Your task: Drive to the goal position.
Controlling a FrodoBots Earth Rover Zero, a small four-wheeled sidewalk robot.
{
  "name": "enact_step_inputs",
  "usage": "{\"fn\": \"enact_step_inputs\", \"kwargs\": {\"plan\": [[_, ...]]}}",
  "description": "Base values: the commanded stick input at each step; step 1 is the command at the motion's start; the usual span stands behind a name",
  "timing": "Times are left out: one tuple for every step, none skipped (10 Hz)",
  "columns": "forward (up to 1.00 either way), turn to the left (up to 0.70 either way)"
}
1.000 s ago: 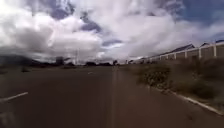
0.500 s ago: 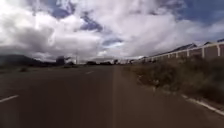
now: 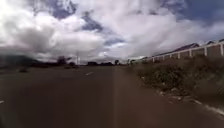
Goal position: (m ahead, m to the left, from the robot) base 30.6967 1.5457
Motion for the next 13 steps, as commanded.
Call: {"fn": "enact_step_inputs", "kwargs": {"plan": [[0.7, 0.01], [0.7, 0.01], [0.7, 0.01], [0.7, 0.01], [0.7, 0.01], [0.7, 0.01], [0.7, -0.21], [0.7, -0.33], [0.7, -0.34], [0.7, -0.34], [0.7, -0.25], [0.7, 0.01], [0.7, 0.01]]}}
